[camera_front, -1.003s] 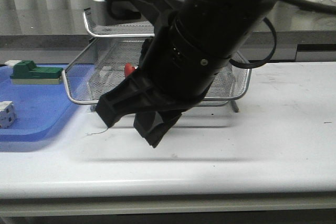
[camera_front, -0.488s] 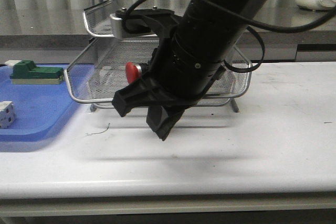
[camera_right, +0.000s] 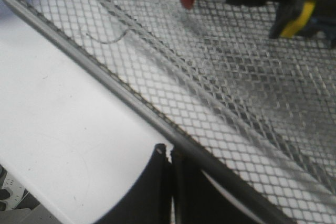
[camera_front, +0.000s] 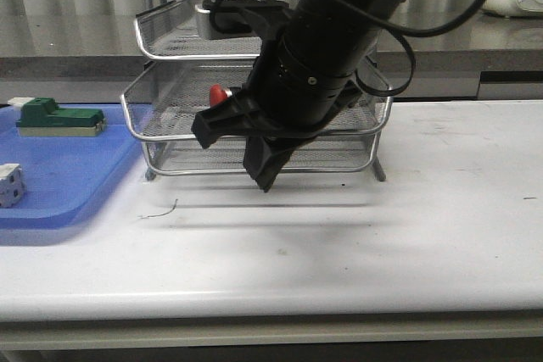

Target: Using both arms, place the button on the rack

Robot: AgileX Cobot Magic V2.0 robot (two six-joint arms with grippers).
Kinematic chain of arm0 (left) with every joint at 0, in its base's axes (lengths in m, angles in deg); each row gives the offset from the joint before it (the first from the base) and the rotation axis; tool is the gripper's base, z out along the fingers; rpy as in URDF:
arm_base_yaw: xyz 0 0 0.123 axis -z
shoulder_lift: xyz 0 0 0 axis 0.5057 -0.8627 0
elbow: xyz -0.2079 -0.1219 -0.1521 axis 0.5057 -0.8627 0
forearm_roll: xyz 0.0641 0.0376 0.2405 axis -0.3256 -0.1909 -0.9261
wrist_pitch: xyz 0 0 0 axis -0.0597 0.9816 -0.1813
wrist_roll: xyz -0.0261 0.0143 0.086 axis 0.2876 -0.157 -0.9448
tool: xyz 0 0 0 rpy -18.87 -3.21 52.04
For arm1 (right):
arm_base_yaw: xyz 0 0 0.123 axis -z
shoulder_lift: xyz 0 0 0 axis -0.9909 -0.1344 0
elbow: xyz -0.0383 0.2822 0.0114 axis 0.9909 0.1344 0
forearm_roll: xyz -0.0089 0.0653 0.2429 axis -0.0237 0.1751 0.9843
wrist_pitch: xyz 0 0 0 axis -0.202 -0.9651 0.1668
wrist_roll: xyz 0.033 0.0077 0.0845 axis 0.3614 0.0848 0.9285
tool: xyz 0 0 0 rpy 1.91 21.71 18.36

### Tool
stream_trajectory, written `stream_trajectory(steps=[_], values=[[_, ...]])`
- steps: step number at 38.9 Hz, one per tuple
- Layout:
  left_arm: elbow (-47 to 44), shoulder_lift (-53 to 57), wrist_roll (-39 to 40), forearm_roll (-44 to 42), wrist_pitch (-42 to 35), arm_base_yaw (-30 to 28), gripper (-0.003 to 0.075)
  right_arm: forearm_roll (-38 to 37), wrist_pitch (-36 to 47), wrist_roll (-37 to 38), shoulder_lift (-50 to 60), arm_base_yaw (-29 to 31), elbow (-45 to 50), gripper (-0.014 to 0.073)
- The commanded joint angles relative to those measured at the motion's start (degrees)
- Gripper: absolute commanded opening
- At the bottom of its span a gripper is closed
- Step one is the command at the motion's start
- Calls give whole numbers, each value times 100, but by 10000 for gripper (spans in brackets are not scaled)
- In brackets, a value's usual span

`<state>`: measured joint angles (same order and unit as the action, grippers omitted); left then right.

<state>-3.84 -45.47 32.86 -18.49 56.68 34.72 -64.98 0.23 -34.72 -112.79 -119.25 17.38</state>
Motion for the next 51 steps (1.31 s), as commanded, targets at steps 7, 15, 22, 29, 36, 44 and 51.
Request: stream_trajectory(steps=[7,15,22,29,36,44,51], values=[[156,-55,65,78,-461,6,-19,-44,234,-20,11,203,-613,-62],[156,-55,65,78,-461,6,-19,-44,78,-20,-165,334,-887,-62],[156,-55,65,78,-461,6,-19,36,-249,-20,-104,315,-915,-62],[156,-55,65,78,-461,6,-19,481,-1304,-20,329,259,-915,-62],[156,-55,65,78,-461,6,-19,560,-2316,-20,982,407,-915,-62],[156,-55,65,78,-461,6,-19,518,-3304,-20,1657,1155,-894,-62],[156,-55,65,78,-461,6,-19,239,-3415,-20,2313,2017,-453,-62]])
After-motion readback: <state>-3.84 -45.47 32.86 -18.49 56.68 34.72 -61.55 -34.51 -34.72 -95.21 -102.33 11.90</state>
